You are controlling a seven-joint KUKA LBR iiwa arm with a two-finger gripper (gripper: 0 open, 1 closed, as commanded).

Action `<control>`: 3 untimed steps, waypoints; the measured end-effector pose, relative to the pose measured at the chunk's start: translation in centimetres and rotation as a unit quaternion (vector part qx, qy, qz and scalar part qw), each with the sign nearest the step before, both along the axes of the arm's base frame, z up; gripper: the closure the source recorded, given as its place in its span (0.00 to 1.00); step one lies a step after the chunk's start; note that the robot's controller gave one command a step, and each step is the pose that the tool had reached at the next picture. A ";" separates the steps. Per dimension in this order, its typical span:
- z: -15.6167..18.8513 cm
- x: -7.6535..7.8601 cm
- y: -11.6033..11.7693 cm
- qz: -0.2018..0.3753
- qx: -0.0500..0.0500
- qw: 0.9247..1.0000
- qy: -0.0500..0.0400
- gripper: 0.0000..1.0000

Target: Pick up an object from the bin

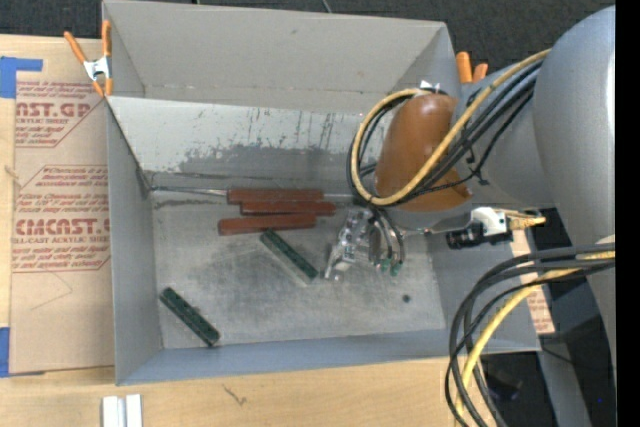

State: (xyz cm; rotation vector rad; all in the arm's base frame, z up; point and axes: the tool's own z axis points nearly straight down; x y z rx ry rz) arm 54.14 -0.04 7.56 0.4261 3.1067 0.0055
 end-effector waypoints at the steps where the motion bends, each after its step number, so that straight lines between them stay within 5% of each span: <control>1: -0.2 0.0 -0.1 0.000 -0.001 1.000 -0.002 0.00; 2: -0.2 0.0 0.0 0.000 -0.001 1.000 -0.002 0.00; 3: 0.1 1.1 6.0 -0.113 -0.001 0.994 -0.001 1.00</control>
Offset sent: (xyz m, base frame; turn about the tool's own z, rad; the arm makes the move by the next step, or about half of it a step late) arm 0.0000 0.0000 0.0000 0.0000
